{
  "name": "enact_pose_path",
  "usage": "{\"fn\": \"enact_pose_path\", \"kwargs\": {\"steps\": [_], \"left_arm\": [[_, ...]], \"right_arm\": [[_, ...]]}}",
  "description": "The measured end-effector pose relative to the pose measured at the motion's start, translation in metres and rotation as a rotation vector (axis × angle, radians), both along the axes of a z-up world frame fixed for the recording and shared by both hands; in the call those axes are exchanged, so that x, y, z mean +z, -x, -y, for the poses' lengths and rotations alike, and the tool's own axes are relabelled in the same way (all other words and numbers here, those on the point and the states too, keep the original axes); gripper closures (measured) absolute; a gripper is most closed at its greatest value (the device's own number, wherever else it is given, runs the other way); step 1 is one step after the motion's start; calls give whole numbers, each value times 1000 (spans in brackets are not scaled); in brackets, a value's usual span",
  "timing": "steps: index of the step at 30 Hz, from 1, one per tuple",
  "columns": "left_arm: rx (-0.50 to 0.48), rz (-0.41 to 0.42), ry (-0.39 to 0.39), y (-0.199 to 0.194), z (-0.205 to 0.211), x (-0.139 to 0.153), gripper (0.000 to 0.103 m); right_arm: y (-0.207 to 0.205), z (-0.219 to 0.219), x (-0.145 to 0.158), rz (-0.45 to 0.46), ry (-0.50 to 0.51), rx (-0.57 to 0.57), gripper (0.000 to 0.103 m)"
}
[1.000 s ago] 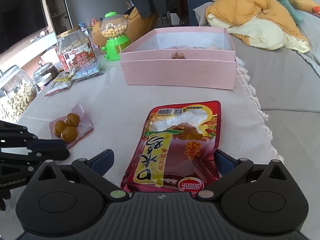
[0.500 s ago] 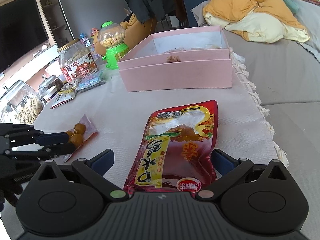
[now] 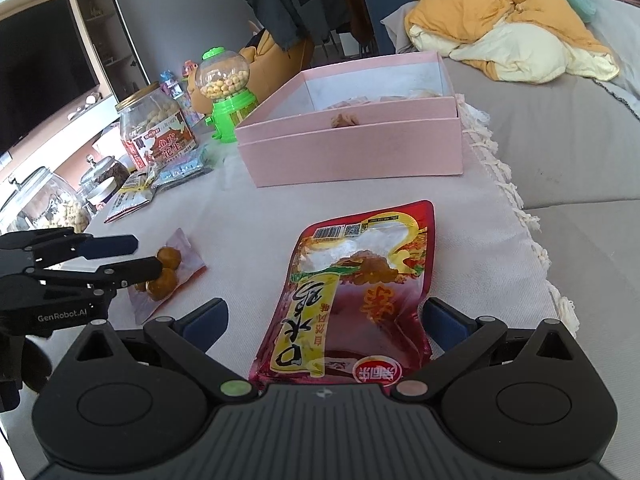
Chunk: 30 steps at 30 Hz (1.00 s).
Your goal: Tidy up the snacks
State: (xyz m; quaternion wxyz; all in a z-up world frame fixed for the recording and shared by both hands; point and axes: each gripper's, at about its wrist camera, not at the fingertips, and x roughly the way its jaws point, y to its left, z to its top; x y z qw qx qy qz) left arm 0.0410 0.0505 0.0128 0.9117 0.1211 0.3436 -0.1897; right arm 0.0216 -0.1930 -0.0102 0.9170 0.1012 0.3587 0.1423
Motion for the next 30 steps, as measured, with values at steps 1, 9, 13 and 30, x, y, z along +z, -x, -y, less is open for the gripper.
{"fn": "enact_pose_path", "kwargs": {"steps": [1,9,13,30], "left_arm": [[-6,2,-16,1,3,-4,44],[35,-19,141,-4,-13,-14,43],[30,13,117,2,-7,-15,43],[12,36,126,17,-3,-11,47]], "right_arm": [[0,-1,0,1,3,-1,0],[0,-8,-1,5,43,-3,0],[-6,-22,-1,-2,134,3,0],[-12,5,37,-70,216,76,64]]}}
